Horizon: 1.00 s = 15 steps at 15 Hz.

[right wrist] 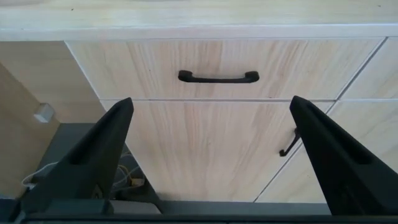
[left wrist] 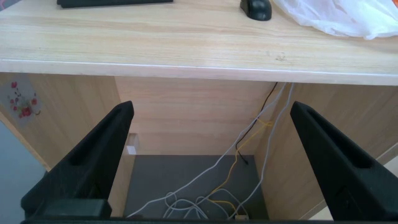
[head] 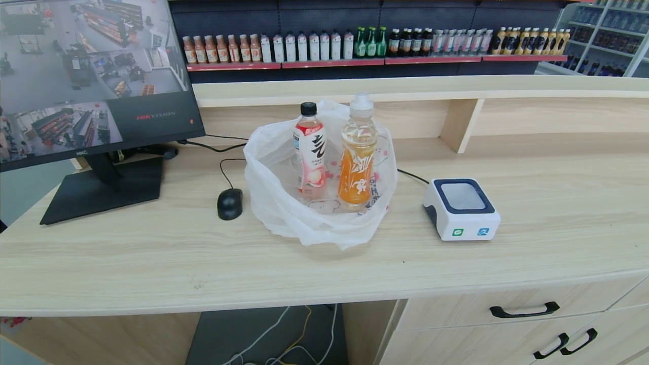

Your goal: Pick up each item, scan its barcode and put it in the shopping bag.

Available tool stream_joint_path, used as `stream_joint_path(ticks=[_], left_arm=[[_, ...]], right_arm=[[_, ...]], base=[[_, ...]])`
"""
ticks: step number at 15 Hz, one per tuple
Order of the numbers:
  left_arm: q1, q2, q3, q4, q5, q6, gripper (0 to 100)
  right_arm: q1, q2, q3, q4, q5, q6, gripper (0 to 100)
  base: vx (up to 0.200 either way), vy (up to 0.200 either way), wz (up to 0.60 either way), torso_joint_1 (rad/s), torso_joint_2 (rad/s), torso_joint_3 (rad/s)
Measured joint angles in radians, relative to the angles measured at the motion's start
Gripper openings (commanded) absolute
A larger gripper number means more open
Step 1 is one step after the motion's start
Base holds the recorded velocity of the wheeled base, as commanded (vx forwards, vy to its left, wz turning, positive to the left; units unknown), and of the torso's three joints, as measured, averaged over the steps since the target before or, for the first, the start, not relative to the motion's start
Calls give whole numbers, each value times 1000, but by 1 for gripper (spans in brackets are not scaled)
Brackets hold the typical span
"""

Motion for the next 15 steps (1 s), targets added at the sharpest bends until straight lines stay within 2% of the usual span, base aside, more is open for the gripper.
stream_joint_path(ticks=[5,8,15], left_arm=[[-1,0,0,0,0,0,100],[-1,0,0,0,0,-1,100],[-1,0,0,0,0,2,100]], right_arm=[[-47,-60,0,0,0,7,100],[-54,-83,0,0,0,10,100],[-55,-89,0,0,0,9,100]], base=[[0,0,0,0,0,0],[-200,0,0,2,-1,1],[0,0,0,0,0,0]])
